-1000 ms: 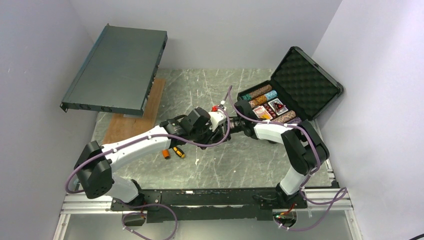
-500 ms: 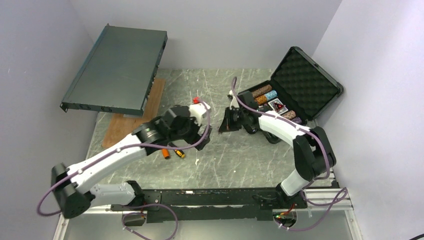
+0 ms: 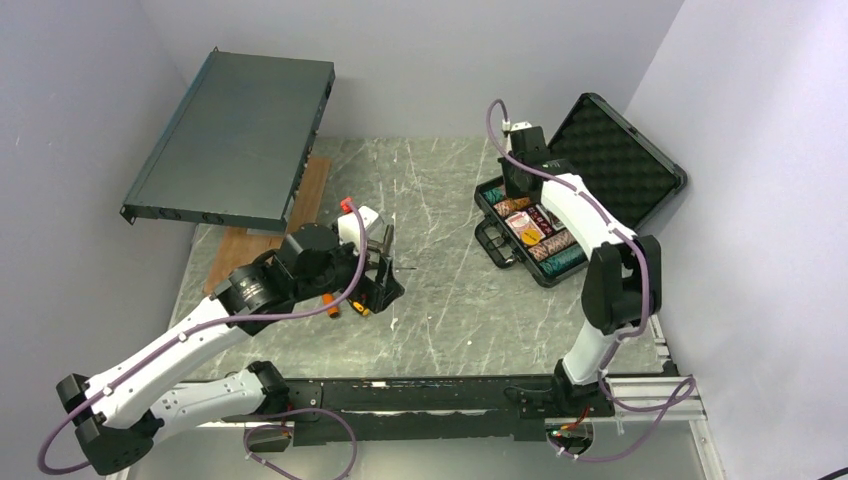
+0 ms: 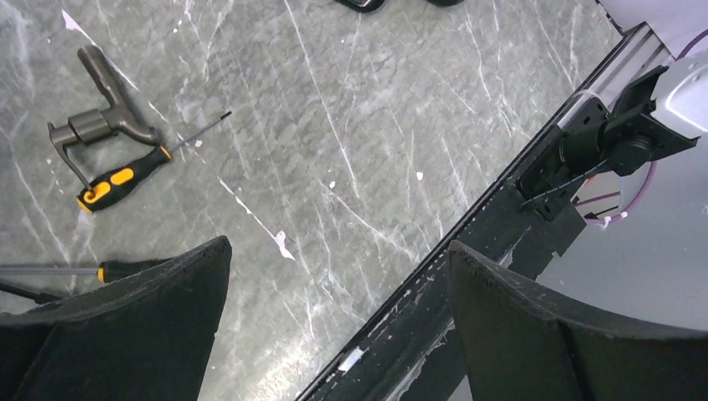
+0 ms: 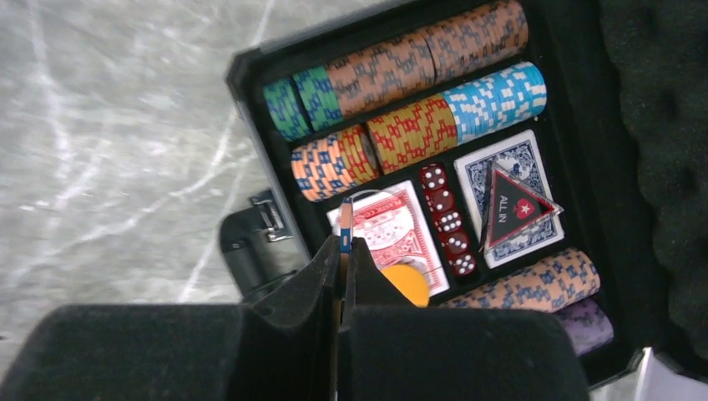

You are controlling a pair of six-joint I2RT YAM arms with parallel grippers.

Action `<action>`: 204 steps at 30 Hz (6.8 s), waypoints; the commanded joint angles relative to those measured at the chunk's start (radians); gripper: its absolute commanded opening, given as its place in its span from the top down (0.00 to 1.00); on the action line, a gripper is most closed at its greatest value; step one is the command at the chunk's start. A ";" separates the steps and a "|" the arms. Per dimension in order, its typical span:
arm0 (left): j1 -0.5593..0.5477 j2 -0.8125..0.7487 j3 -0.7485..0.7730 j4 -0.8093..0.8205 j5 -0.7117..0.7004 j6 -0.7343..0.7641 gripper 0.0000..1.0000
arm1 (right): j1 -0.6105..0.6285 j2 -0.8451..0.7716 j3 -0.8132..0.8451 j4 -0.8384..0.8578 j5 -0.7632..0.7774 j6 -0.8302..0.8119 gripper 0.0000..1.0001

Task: Pack up texas hold em set

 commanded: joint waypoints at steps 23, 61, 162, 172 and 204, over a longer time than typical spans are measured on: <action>0.004 0.055 0.054 -0.048 0.023 -0.034 0.01 | -0.028 0.247 0.112 -0.017 -0.216 -0.303 1.00; 0.003 0.084 0.083 -0.055 0.042 -0.017 0.01 | -0.014 0.221 0.138 0.013 -0.114 -0.237 0.75; 0.003 -0.171 -0.012 -0.103 0.144 -0.164 0.01 | -0.026 -0.114 0.071 -0.235 0.577 -0.168 0.89; 0.004 -0.163 -0.049 -0.082 0.132 -0.186 0.01 | 0.030 -0.285 -0.095 -0.341 0.303 -0.018 0.67; 0.033 0.788 0.269 0.419 0.414 -0.424 0.22 | -0.301 -0.326 -0.645 0.514 -0.373 0.529 0.86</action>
